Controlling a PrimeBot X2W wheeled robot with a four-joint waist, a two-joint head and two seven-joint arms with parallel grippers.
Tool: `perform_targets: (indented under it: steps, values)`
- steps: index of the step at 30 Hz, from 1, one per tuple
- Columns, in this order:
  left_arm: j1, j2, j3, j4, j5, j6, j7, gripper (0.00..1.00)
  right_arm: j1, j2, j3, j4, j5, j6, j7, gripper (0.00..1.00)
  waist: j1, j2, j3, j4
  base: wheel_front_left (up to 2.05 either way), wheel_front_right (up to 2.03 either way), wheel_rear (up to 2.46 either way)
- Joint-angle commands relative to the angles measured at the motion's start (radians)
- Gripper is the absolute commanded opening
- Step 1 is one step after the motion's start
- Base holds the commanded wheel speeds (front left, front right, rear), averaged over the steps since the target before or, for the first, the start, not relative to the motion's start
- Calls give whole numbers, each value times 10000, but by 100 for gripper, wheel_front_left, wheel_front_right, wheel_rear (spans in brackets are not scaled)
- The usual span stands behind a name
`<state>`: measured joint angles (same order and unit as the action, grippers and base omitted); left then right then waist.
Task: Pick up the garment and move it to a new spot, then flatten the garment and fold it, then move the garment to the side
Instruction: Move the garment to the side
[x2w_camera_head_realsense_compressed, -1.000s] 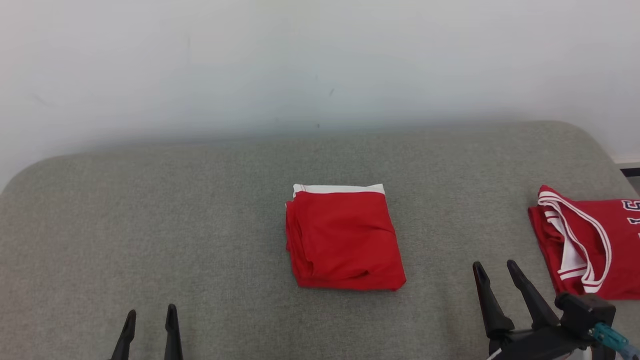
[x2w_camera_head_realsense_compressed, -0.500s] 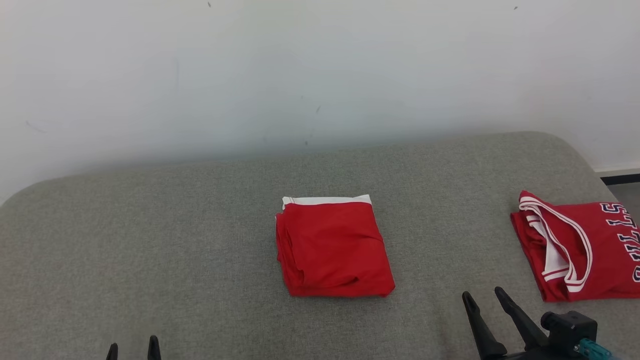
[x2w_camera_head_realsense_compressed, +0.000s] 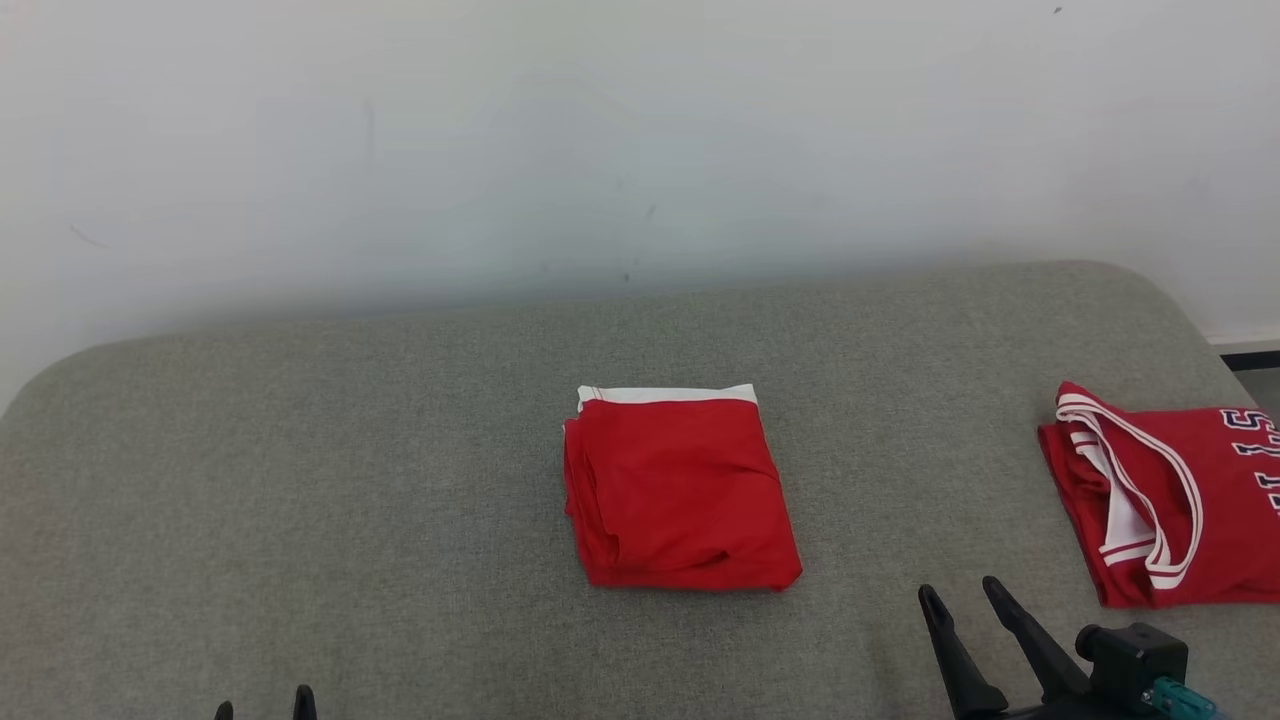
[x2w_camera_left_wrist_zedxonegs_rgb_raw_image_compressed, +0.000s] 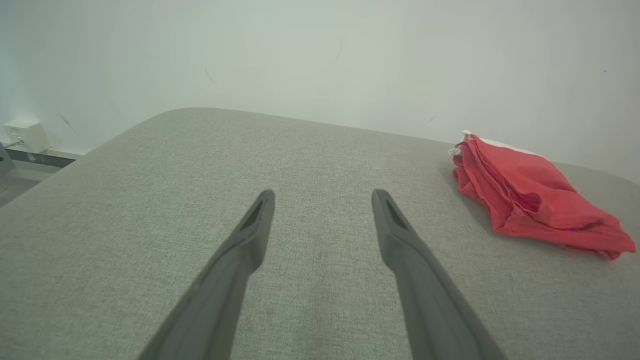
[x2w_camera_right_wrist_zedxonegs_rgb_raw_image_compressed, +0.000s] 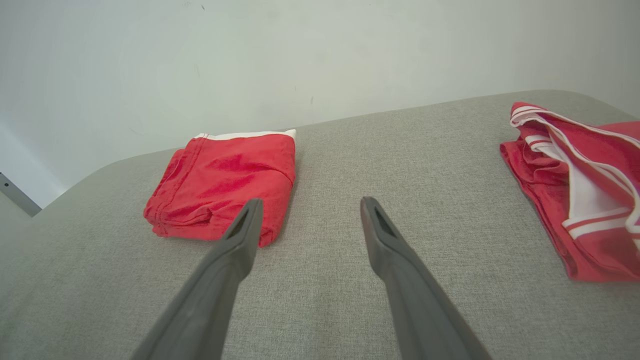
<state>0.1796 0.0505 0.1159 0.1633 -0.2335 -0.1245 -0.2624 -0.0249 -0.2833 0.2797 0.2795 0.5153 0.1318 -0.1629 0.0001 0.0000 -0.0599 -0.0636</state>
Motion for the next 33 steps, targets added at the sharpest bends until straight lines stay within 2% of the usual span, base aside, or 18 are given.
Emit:
perform_targets:
  steps: [1,17,22,25,29,33]
  values:
    - [41,-5,7,-22,38,-46,-27,100,-110,14,15,18,80,-21,-25,100,-1,0,15,5,0,0,0]
    - [-94,-5,-2,23,164,-45,-27,100,-147,72,115,221,228,-21,-126,100,-1,0,37,92,0,0,0]
    - [-135,-5,-63,19,154,-49,-27,100,-384,15,134,337,275,-21,225,100,-1,0,43,170,0,0,0]
    - [-120,-4,-130,-9,138,-52,-27,100,-725,-87,232,333,328,-21,737,100,-1,0,48,265,0,0,0]
    - [-111,-5,-203,-52,91,-55,-27,100,-1747,-203,506,456,715,-21,2381,100,-1,0,130,379,0,0,0]
    - [-234,-4,-346,-107,99,-56,-27,100,-3066,-16,531,999,919,-21,4172,100,-1,0,333,622,0,0,0]
